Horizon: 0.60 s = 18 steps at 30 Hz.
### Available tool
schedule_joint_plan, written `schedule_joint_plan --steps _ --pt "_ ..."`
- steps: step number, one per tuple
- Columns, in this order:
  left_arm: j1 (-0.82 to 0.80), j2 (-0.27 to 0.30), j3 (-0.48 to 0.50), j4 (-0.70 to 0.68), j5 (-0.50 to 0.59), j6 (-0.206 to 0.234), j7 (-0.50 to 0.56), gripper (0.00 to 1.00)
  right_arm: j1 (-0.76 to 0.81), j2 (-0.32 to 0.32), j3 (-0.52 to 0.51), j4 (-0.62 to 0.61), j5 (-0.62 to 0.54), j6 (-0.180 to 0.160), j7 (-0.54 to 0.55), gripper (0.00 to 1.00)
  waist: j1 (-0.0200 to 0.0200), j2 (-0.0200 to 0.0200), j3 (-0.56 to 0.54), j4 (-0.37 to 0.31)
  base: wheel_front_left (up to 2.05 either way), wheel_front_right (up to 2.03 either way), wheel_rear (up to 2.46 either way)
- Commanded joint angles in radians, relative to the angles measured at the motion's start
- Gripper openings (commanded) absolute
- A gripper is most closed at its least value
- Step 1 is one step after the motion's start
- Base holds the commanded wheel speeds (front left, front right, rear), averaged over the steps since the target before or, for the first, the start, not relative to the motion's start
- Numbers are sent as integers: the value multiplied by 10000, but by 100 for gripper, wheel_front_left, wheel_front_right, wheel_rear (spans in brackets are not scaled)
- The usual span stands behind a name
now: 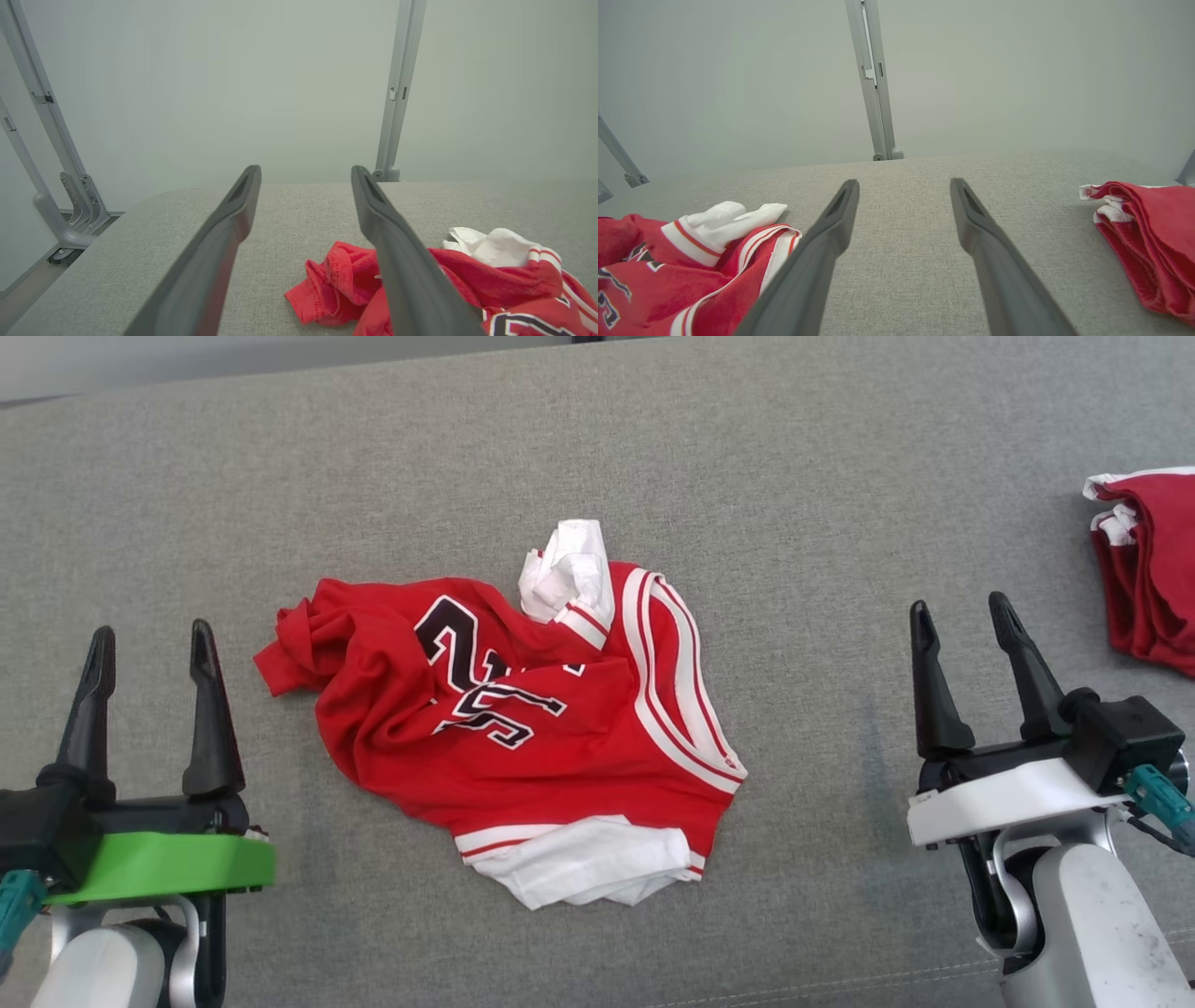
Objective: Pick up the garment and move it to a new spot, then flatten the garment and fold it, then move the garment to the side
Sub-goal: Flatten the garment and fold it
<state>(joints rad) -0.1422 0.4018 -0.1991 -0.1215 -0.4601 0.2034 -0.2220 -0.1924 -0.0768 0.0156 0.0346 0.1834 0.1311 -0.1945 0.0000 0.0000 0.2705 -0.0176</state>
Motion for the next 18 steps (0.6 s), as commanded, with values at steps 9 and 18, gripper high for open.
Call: schedule_joint_plan --steps 9,18 --pt "512 130 6 248 -341 -220 12 100 383 -104 201 -172 61 -7 196 100 0 0 -420 -67 0 0 0" --pt "472 86 -78 304 -377 -159 -3 100 369 -241 772 -215 31 -7 445 100 0 0 -438 29 0 0 0"
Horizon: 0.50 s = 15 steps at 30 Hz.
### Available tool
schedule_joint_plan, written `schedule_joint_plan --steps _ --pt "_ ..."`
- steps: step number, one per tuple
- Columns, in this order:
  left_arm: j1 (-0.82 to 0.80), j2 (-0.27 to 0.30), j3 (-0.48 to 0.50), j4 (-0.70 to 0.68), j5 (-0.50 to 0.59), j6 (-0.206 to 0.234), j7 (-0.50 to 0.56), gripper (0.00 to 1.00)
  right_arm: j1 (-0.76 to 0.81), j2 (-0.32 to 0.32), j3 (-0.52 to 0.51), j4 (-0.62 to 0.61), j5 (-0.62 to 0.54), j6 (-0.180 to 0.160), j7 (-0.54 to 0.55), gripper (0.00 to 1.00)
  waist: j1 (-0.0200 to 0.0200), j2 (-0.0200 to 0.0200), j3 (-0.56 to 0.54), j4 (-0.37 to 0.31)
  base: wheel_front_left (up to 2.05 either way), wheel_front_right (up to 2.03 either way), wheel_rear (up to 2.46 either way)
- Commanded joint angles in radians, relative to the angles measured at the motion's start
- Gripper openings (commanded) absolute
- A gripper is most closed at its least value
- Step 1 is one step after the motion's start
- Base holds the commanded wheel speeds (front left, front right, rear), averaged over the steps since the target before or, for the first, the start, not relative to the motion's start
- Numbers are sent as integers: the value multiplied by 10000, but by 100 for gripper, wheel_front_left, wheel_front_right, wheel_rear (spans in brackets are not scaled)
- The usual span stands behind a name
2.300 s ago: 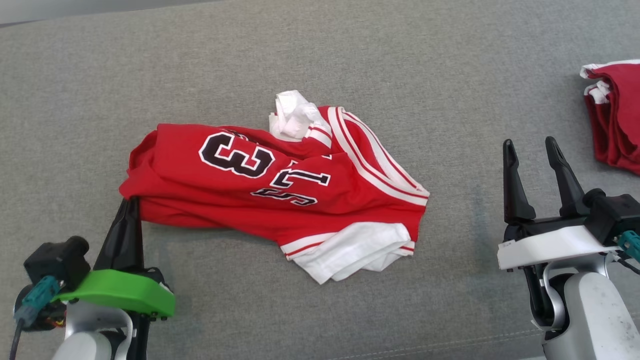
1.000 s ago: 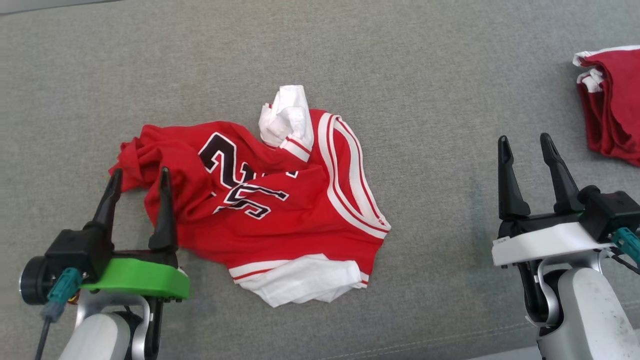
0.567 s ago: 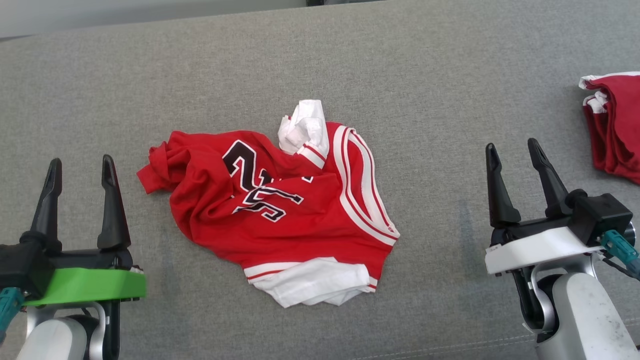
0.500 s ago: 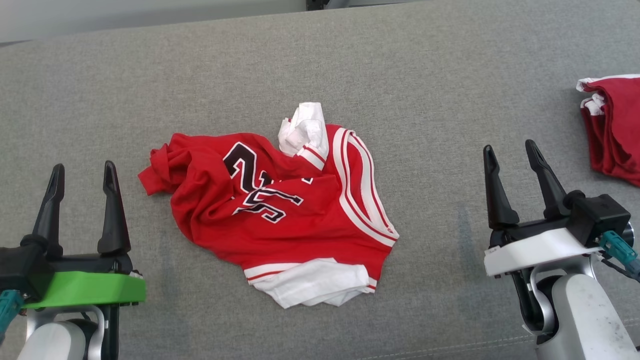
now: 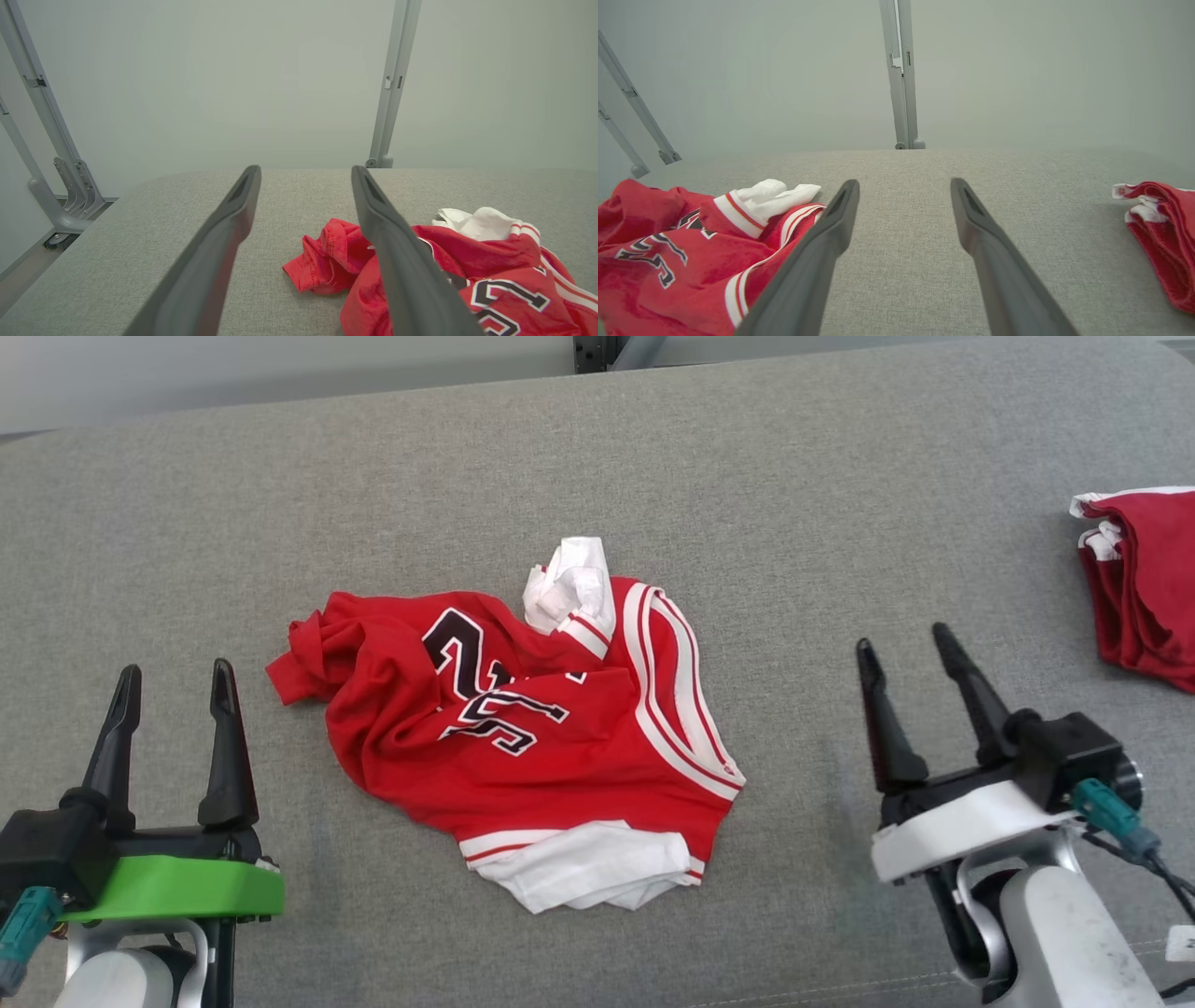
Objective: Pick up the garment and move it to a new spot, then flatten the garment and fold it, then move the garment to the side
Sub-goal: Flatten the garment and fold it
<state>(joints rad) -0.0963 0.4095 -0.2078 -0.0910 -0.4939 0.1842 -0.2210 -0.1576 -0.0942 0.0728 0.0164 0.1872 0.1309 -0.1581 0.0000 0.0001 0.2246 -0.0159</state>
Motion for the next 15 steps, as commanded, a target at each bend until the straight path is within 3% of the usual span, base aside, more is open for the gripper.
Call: schedule_joint_plan --steps 1,10,15 --pt "-6 13 12 5 -44 40 -20 100 33 -126 483 -34 -20 -5 151 100 0 -1 45 21 0 0 0" --pt "-279 -106 -79 134 -19 19 -109 100 487 -878 3904 167 609 -7 1009 100 0 -1 319 199 0 0 0" --pt "-417 -190 -174 175 26 -14 -138 100 374 -1008 4617 524 1113 -7 1027 100 0 -1 461 298 0 0 0"
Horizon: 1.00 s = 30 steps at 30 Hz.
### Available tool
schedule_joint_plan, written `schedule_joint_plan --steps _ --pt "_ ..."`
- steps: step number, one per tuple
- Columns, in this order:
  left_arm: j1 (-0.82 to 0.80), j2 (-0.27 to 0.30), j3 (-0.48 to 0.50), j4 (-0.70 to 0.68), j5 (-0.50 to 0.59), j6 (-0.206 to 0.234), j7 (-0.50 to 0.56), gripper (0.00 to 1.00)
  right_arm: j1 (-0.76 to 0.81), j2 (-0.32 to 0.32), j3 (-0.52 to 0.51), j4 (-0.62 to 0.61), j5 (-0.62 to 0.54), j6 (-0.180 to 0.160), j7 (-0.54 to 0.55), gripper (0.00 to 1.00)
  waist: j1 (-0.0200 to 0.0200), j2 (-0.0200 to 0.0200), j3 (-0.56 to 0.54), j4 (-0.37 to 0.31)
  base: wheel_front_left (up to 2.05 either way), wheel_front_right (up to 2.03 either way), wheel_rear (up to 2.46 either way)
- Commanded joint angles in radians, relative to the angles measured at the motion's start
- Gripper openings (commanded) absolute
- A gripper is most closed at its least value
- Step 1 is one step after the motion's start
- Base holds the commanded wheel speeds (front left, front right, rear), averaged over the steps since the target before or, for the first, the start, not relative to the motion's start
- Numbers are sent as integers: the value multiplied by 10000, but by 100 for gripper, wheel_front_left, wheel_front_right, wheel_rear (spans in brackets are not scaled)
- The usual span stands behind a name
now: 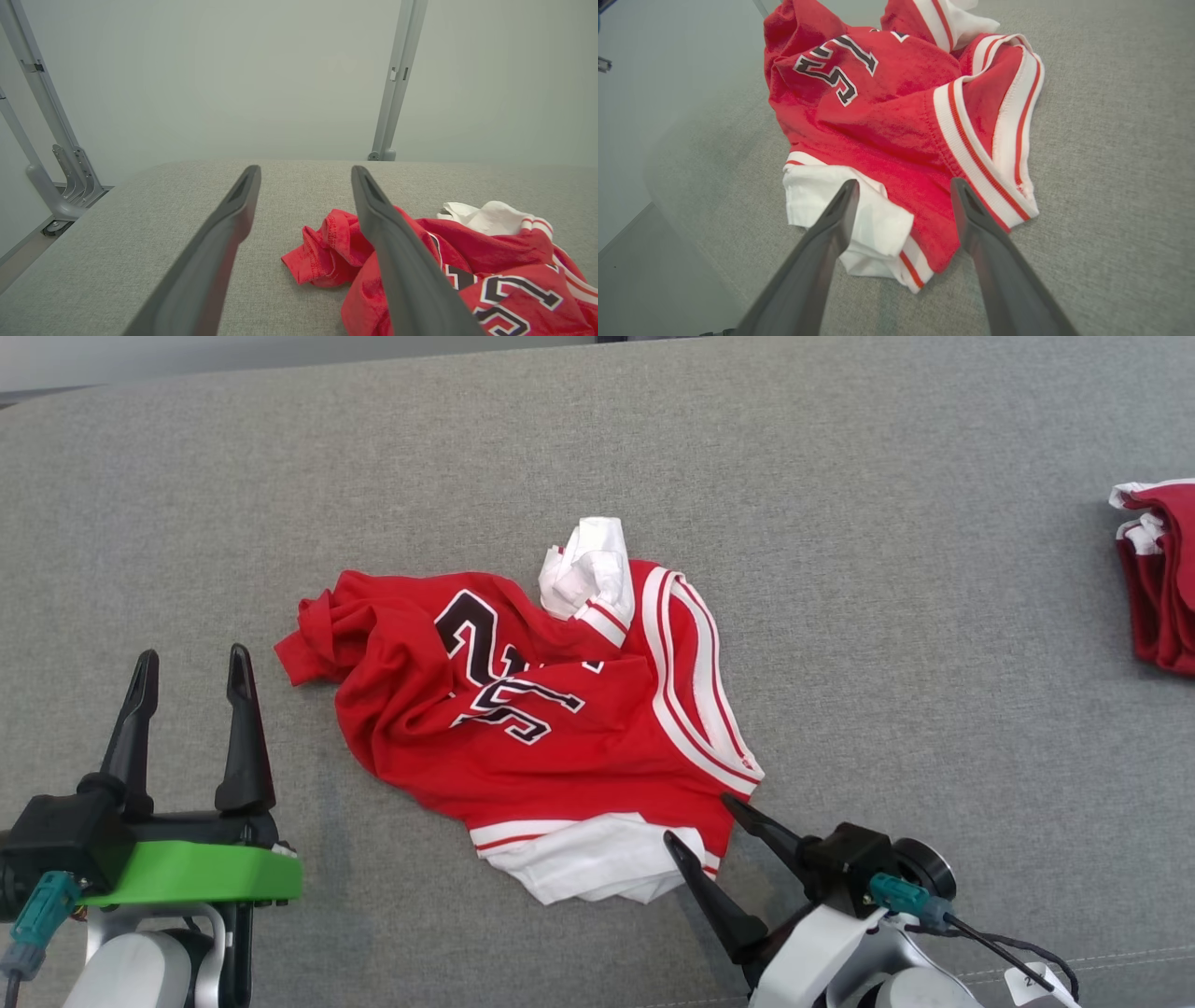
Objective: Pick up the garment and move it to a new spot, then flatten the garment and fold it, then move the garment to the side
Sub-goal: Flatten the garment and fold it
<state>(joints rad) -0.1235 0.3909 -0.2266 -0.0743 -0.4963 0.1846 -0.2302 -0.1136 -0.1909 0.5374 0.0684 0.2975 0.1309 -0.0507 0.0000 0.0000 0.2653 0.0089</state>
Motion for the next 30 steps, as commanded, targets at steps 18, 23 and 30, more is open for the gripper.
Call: schedule_joint_plan --steps 18,23,30 --pt "-433 -186 -59 298 67 -57 -201 100 -1208 -355 -341 824 756 -5 -540 0 0 0 314 99 0 0 0" --pt "-504 -190 -50 308 100 -61 -239 100 -1616 -501 -2374 265 203 -5 -829 0 0 0 320 -1 0 0 0" --pt "-498 -205 -97 297 121 -38 -261 100 -1833 -605 -4526 -461 -367 -5 -648 0 0 0 357 -92 0 0 0"
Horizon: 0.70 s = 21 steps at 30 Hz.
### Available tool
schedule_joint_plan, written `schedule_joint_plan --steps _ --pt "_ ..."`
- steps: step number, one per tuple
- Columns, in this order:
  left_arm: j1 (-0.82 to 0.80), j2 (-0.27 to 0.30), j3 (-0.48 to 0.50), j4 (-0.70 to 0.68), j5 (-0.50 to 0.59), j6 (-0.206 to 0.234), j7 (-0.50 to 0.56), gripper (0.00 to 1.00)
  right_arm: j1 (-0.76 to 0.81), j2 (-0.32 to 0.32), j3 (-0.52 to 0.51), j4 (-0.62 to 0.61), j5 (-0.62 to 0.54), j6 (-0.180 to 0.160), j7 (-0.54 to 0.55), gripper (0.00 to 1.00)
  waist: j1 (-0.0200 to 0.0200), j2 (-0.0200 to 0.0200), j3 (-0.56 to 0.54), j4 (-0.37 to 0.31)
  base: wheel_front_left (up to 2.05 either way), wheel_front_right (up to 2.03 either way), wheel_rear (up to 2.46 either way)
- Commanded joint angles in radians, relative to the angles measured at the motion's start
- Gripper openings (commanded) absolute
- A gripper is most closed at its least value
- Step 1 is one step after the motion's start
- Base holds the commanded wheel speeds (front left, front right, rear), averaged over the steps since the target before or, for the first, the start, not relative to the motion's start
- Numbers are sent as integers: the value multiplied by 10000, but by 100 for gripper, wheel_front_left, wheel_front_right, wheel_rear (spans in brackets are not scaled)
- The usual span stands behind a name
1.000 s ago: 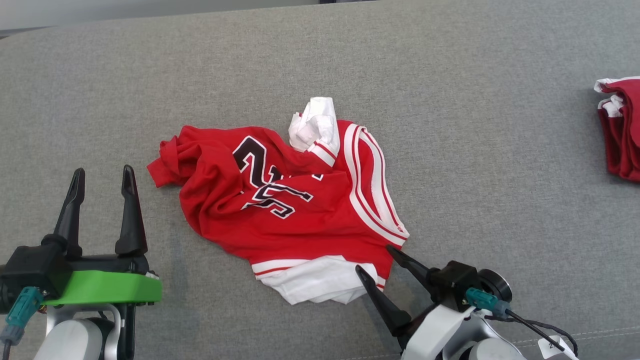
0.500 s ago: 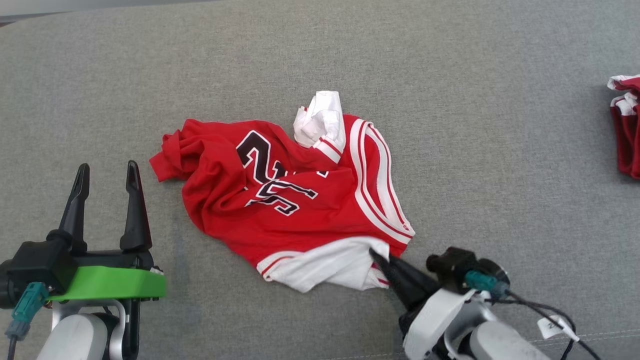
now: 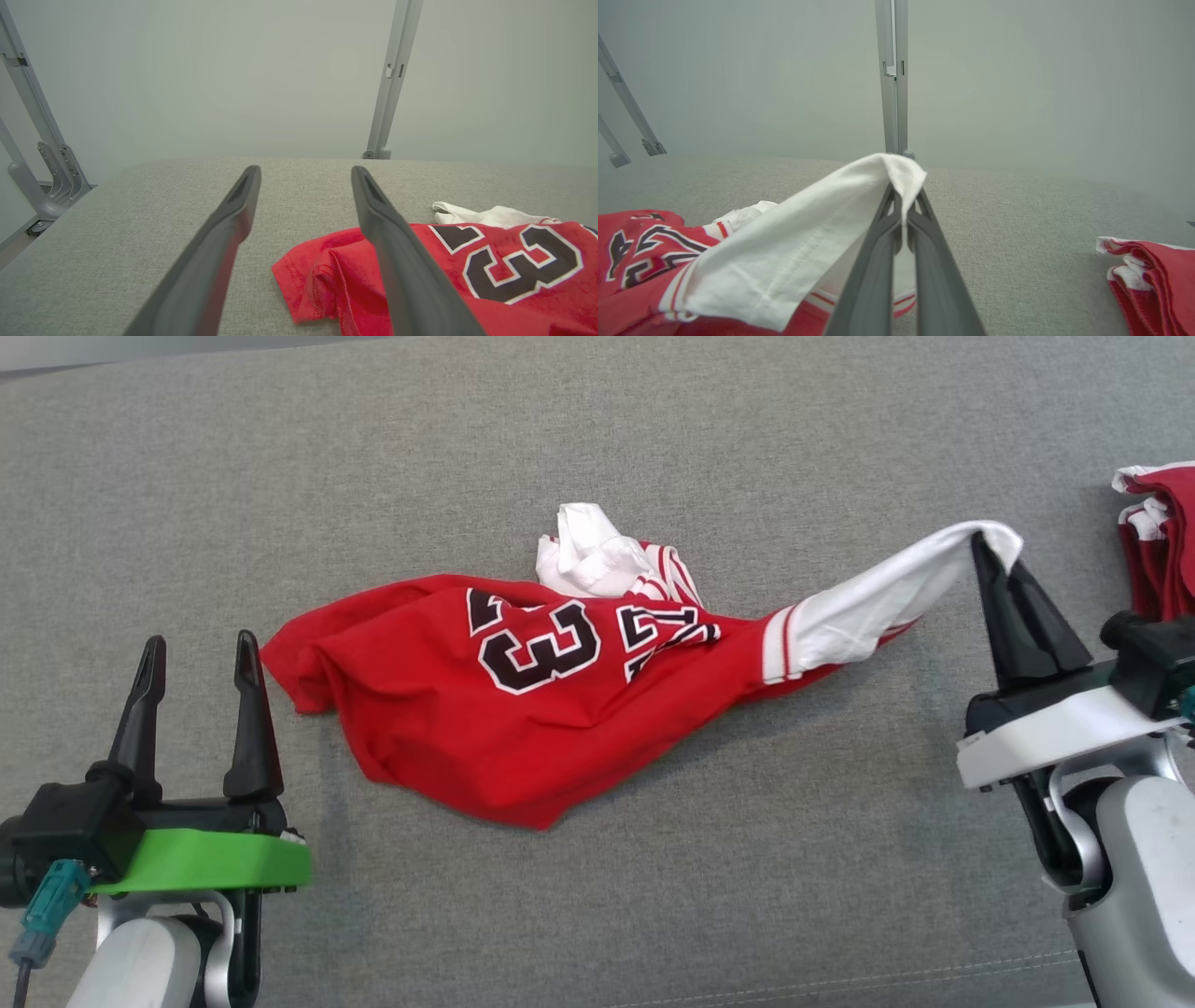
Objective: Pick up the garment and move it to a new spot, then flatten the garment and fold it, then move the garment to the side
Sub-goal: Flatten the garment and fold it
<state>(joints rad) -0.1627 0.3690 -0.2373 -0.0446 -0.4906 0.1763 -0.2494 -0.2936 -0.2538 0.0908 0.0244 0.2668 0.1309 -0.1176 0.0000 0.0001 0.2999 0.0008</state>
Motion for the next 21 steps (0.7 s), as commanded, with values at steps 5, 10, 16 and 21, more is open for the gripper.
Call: schedule_joint_plan --steps 5,10,16,21 --pt "-159 -14 -55 29 46 -2 -60 100 386 212 -749 423 -83 -5 195 0 0 -1 96 -32 0 0 0" --pt "-215 -32 -113 94 29 -74 -69 100 514 429 -951 1308 80 -5 11 0 0 -1 142 -18 0 0 0" --pt "-186 7 -180 120 64 -123 -79 100 549 672 -908 2392 227 -5 -233 100 0 -1 153 -37 0 0 0" --pt "42 29 -157 50 87 -46 -88 100 898 776 -1106 2479 253 -5 -573 100 0 -1 -10 -95 0 0 0"
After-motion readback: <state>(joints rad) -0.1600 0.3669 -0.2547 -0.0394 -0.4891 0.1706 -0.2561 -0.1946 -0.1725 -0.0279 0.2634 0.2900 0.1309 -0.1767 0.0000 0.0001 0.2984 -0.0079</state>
